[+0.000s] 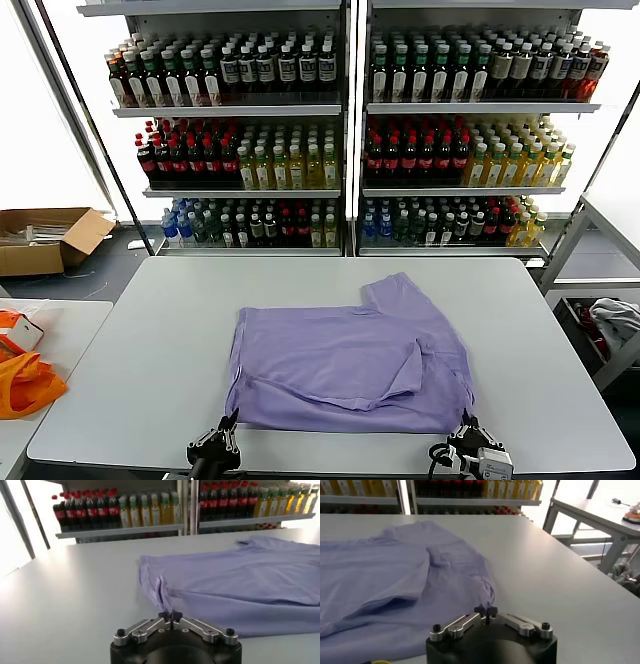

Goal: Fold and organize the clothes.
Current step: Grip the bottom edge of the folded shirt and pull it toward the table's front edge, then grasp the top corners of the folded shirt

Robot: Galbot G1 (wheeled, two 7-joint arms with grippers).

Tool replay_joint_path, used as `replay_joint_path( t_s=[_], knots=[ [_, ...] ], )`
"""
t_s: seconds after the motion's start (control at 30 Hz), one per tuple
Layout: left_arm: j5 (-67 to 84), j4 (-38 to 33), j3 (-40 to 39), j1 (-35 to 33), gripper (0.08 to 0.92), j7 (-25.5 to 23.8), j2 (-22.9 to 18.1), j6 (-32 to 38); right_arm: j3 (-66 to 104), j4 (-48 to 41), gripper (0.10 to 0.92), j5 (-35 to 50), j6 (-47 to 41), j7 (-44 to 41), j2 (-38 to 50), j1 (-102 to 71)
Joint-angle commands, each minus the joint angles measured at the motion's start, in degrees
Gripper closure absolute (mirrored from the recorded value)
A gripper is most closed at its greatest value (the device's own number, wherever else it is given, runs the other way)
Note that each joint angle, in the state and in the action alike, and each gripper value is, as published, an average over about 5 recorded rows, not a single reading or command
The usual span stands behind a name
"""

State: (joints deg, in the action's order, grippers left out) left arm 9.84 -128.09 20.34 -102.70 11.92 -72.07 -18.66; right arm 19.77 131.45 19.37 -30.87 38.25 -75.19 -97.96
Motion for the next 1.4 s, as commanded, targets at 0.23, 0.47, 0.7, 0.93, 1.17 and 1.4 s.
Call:
replay_joint_path(
  t_s=[0.23,0.47,0.7,0.93,1.17,1.4],
  knots=[
    [3.5,-14.7,1.8,-1.7,0.651,0.2,-5.9,3.2,6.5,6.1,0.619,4.0,1.7,3.8,-1.8,-0.1],
    [5.9,-11.2,3.6,7.9,0.435,-2.0,-4.3,3.5,12.4,0.2,0.411,7.9,8.6,-0.6,0.3,9.7],
    [4.8,0.9,-0.7,20.6,0.225,-12.2,-1.9,2.4,10.1,-11.5,0.230,3.1,6.1,-20.0,6.2,25.8],
    [6.6,8.6,0.6,31.2,0.178,-19.6,7.9,-1.1,1.0,-18.7,0.203,-5.9,-2.4,-43.1,20.8,39.3],
    [11.2,20.8,-3.0,41.2,0.177,-16.0,11.2,-6.1,-8.9,-32.1,0.202,-3.3,-2.4,-36.6,19.3,53.3],
    [11.2,36.3,-7.3,50.9,0.177,-12.3,11.9,-7.3,-14.4,-43.3,0.203,-1.6,-2.3,-32.1,14.3,61.0]
  ],
)
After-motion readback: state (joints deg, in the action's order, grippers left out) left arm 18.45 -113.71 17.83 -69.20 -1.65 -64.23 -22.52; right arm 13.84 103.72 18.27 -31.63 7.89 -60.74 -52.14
